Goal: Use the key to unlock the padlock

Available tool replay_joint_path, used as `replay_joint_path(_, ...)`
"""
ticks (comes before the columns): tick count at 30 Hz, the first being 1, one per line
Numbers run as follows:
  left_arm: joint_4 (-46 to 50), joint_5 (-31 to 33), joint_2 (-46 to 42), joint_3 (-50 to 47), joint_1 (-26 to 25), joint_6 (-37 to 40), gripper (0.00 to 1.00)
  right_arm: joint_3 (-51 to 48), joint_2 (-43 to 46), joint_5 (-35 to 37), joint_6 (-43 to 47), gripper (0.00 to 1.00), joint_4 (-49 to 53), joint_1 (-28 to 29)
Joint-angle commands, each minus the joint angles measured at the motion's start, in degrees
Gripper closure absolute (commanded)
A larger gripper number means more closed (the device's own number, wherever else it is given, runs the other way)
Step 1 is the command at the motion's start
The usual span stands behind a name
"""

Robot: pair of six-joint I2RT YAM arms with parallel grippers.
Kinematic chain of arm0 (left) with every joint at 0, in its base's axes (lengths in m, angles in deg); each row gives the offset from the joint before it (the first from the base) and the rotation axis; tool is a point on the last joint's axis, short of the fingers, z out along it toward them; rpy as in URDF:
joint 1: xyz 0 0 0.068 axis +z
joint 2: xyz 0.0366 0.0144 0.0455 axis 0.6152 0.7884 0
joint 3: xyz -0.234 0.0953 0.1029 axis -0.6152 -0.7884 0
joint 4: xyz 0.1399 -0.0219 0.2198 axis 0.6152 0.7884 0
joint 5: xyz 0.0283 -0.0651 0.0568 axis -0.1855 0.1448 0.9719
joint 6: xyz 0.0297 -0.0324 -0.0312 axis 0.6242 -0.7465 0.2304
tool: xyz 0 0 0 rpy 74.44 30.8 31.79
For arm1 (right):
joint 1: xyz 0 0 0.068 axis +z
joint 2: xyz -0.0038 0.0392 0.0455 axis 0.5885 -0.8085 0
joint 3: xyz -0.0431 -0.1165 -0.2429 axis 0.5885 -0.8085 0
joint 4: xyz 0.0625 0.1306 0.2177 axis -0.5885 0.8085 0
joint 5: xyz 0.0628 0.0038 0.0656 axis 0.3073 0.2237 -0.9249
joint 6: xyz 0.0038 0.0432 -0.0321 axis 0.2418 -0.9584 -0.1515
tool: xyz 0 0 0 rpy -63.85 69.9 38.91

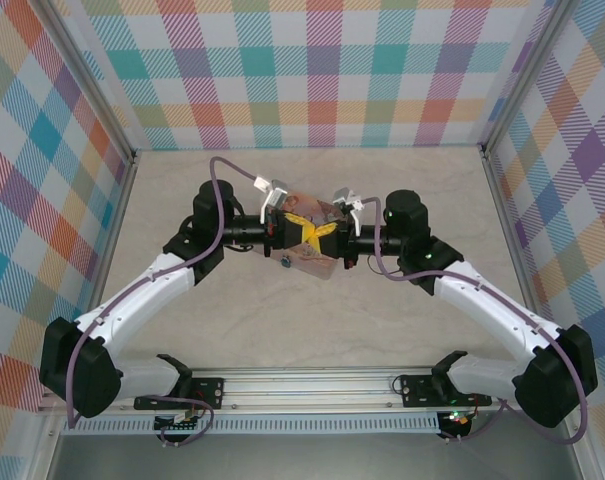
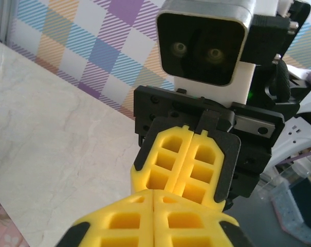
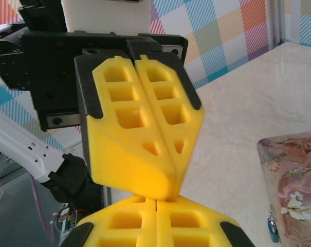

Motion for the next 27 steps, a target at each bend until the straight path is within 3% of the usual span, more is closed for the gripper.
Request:
replay_joint_path(1,0.2,-0.7,-0.2,1.4,-0.7,1.1,1.0,-0.3,0.4,0.0,-0.6,0.95,-3.7,0.2)
replay_joint_path(3,0.4,0.3,-0.6,1.5,-0.7,1.1,1.0,-0.7,0.9,0.5,-1.5,0.91,-4.3,0.2)
replay_joint_path(5,0.6,1.3,-1.3,1.8,-0.7,1.2,1.0,-1.7,2.1,0.4,-2.4,0.77,-5.4,-0.2)
replay_joint_path(8,1.0,2.5,-2.0,2.8,-0.7,0.7,1.0,-4.1,3.5,-2.4,-6.2,0.64,-9.7,-2.2)
replay_joint_path(12,3.1,3.2,-2.0,5.2,-0.7,0.3,1.0,-6.8,3.5,-6.3,-12.2,0.55,-17.7,-3.8)
replay_joint_path(19,2.2,3.5,-1.8,5.5,-0.7,-0.7,1.0,-5.9,-1.4,-10.1,-17.2,0.53,-24.7,-3.7)
replay_joint_path(27,1.9,4.4,-1.8,4.9,-0.8,-1.1,1.0,-4.8,-4.1,-10.5,-18.7,0.59,-27.5,-2.8)
